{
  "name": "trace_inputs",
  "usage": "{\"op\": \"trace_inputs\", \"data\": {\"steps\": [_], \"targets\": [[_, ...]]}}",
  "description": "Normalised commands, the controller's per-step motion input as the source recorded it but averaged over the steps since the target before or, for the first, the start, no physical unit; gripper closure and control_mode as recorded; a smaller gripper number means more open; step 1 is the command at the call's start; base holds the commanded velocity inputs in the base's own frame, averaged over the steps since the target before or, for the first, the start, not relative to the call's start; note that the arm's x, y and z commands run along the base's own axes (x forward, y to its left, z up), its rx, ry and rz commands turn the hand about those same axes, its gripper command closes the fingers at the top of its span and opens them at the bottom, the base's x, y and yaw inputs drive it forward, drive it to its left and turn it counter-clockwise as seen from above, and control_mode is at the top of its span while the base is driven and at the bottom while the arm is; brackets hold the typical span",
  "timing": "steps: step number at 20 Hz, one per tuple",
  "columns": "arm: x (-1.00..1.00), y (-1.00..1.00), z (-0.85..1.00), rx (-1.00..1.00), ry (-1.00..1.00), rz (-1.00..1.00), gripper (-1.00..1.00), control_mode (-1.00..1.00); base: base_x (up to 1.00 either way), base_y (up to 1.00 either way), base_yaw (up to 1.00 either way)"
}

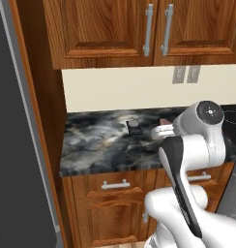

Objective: Take the steak from the fridge and place it on the digital scale on the counter by the fridge. Wait a few seconds for a reading, then move it to the plate on the dining counter.

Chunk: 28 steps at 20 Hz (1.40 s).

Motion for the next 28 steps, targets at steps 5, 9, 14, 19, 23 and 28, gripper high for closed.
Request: {"op": "trace_inputs", "data": {"steps": [5, 9, 14, 19, 23, 28], "targets": [[0.64, -0.34, 0.00, 0.11, 0.00, 0.08, 1.00, -1.00, 0.00, 0.00, 0.00], [0.65, -0.35, -0.03, 0.10, 0.00, 0.09, 1.00, -1.00, 0.00, 0.00, 0.00], [0.80, -0.12, -0.13, 0.08, 0.00, 0.11, 1.00, -1.00, 0.00, 0.00, 0.00], [0.96, 0.00, -0.12, 0.07, 0.00, 0.14, 1.00, -1.00, 0.00, 0.00, 0.00], [0.90, 0.00, -0.14, 0.01, 0.04, 0.12, 1.00, -1.00, 0.00, 0.00, 0.00], [0.83, 0.04, -0.43, 0.00, 0.09, 0.09, 1.00, -1.00, 0.00, 0.00, 0.00]]}}
